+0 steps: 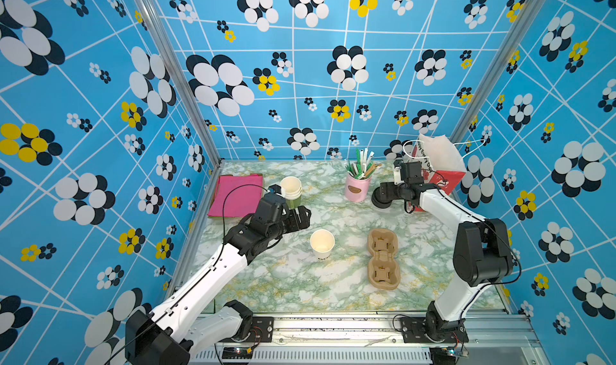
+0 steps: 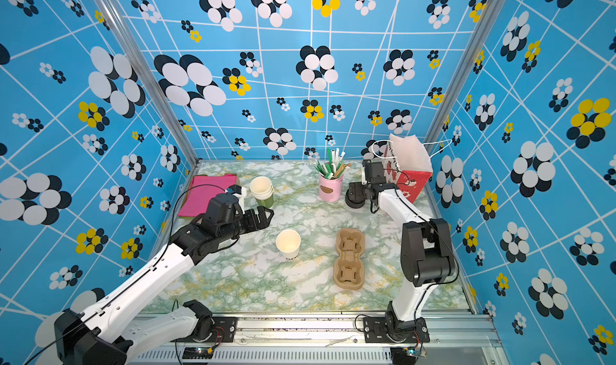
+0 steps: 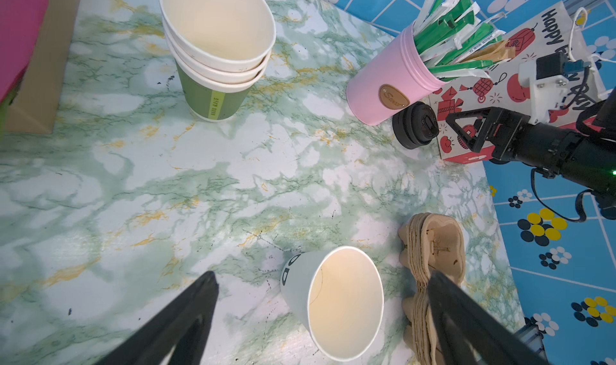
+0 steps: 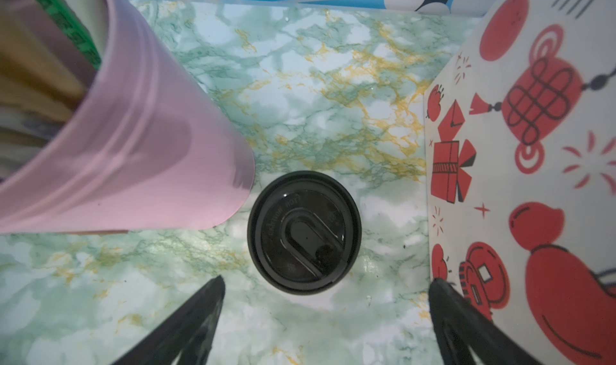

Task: Pack a coffee takeout order
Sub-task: Move the takeout bag to the top-right of the table, then pick up the lid from the lid.

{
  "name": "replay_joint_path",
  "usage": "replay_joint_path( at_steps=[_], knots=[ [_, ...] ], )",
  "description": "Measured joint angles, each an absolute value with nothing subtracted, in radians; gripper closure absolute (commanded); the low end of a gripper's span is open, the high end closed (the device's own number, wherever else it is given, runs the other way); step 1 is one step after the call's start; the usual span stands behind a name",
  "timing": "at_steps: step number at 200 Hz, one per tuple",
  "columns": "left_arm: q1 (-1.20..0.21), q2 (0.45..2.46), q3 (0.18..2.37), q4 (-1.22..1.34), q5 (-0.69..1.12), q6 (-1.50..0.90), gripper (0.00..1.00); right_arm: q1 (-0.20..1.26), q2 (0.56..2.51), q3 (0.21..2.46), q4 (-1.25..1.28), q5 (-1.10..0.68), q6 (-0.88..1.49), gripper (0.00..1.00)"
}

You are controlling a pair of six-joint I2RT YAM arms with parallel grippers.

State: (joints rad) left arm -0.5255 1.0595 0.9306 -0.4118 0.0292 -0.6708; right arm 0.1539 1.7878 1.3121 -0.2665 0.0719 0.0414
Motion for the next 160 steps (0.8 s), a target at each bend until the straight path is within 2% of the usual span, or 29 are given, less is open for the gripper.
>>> replay_joint_path(
  at_steps=[78,160],
  knots=[
    [-0.508,1.028,0.889,-0.385,0.038,-0.661,0.01,0.154,1.917,1.407,-0.321,0.027,0.079,0.04],
    [-0.497,1.028,0.883,-0.364,0.052,-0.661,0.01,0.154,1.987,1.471,-0.364,0.019,0.093,0.11]
  ],
)
